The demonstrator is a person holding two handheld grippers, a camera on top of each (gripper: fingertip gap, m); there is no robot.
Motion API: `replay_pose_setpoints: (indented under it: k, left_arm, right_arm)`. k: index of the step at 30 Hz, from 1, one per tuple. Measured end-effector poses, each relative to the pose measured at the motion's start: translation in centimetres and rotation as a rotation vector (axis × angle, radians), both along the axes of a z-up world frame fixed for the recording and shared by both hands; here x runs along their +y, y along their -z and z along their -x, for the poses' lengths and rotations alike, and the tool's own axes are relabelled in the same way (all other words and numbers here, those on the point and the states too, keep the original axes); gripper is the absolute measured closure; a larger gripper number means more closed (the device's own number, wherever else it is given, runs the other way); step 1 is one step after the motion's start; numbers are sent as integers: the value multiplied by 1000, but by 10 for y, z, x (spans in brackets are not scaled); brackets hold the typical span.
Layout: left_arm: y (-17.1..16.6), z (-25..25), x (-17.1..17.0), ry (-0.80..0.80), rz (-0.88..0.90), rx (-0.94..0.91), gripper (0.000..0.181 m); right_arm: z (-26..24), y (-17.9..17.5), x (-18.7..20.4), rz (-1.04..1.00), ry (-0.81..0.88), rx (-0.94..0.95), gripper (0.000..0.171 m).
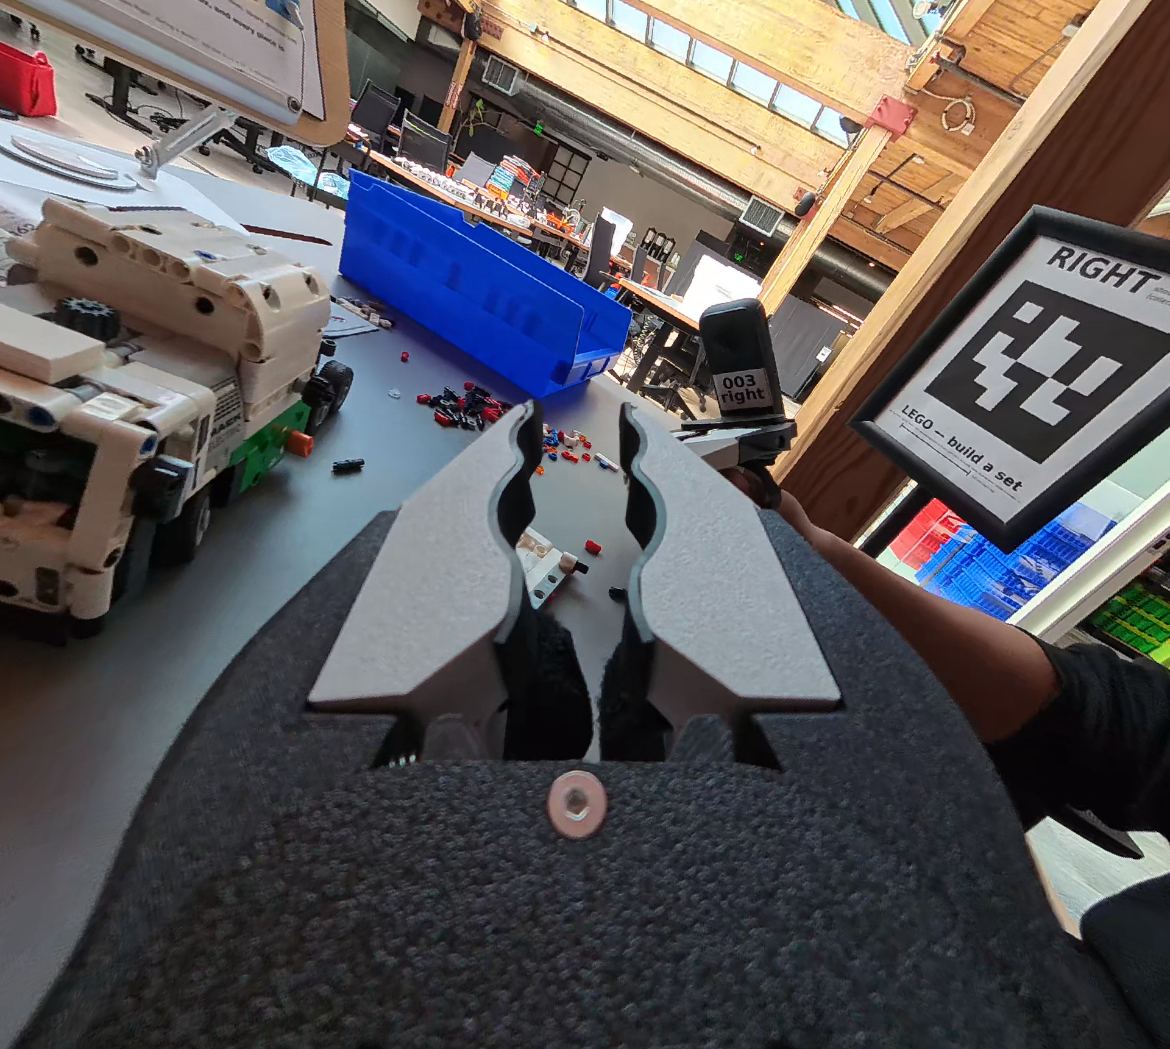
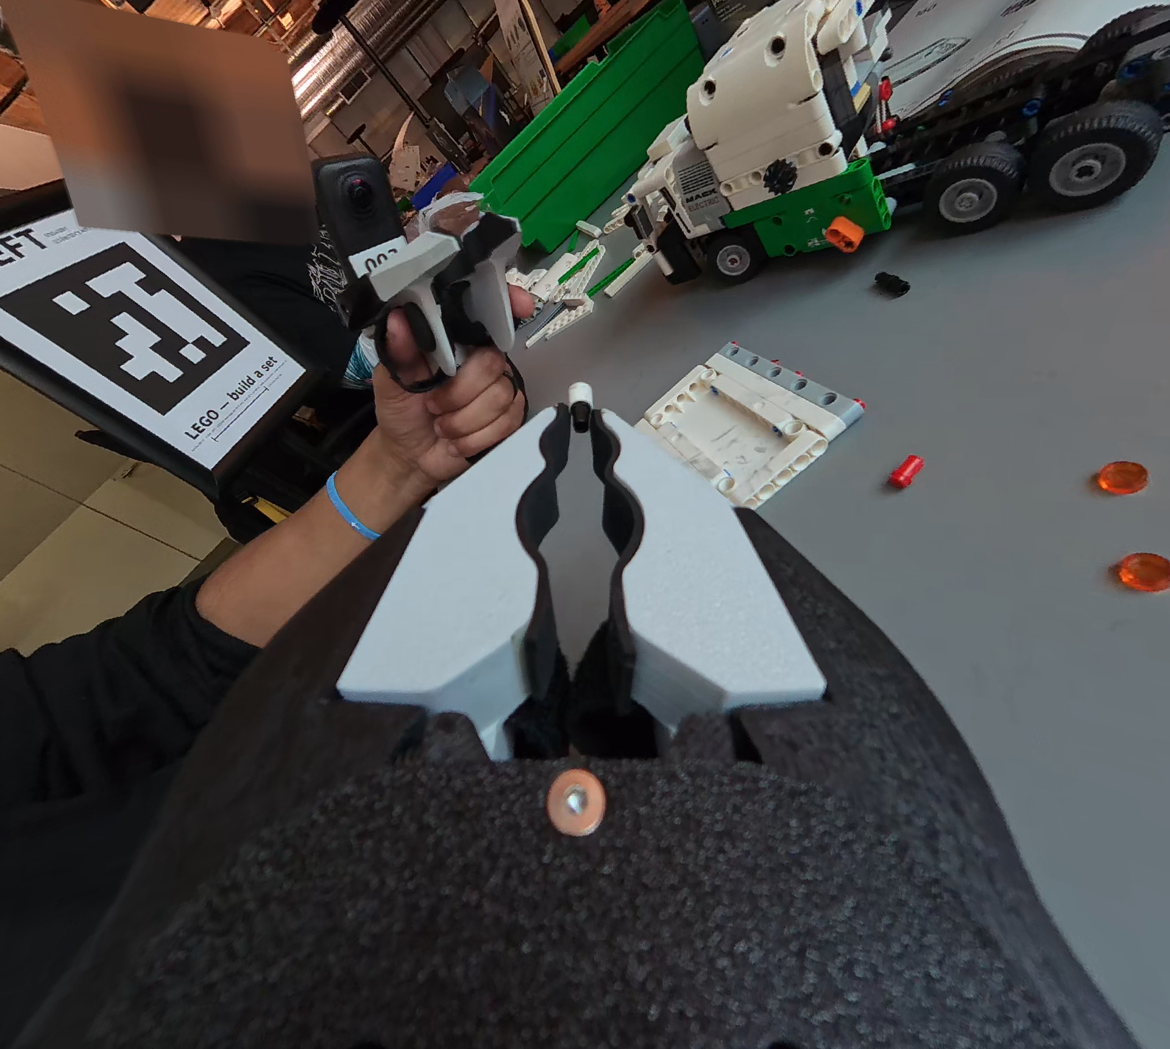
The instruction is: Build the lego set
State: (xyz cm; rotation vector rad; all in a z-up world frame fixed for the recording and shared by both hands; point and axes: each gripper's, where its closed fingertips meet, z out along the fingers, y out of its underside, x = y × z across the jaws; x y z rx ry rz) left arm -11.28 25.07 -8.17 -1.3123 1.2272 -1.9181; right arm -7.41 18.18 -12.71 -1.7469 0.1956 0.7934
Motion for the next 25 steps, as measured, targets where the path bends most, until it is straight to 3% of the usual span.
replay_pose_setpoints:
  k: [20, 23, 25]
  left_arm:
    - [0, -1, -2, 7, -4, 2, 159]
    - [-1, 2, -20, -2, -170, -31, 158]
    - [12, 1, -49, 2, -437, -18, 154]
  right_arm:
    - [-1, 0, -1, -1, 6, 3, 166]
    - [-2, -5, -3, -33, 7, 15, 166]
    - [-3, -11, -5, -74, 6, 33, 166]
